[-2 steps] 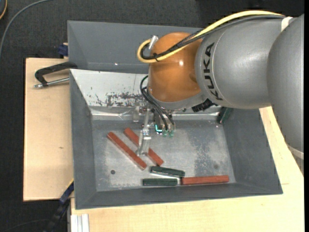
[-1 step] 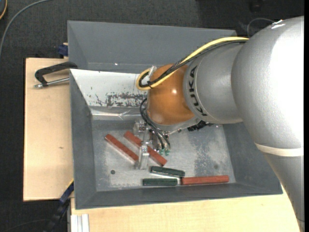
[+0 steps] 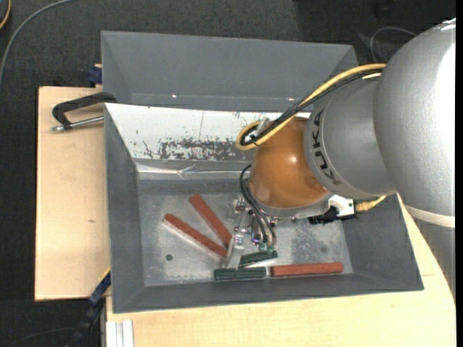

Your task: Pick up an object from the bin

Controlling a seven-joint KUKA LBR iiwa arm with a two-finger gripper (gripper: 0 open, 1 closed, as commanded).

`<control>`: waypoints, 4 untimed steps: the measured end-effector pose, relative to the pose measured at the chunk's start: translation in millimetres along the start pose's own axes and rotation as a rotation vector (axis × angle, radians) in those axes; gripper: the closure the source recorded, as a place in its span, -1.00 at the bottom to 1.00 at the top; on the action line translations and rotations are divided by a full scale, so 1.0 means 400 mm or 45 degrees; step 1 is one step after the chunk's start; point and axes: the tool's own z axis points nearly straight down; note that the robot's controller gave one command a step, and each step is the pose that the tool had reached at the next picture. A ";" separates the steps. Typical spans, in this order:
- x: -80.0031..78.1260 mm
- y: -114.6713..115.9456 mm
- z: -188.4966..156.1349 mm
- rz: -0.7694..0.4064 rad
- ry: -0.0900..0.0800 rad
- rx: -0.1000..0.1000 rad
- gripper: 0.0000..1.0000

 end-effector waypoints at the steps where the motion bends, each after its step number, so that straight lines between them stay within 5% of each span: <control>1: 0.035 0.145 0.000 0.102 -0.007 -0.007 -1.00; 2: 0.031 0.026 0.000 0.349 0.000 -0.001 -1.00; 3: 0.060 0.186 0.001 0.674 -0.005 -0.007 -1.00; 4: 0.055 0.182 -0.005 0.678 -0.007 -0.006 1.00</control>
Offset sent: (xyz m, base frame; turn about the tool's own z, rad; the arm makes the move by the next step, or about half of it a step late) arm -0.0023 0.0555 -0.0009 0.0850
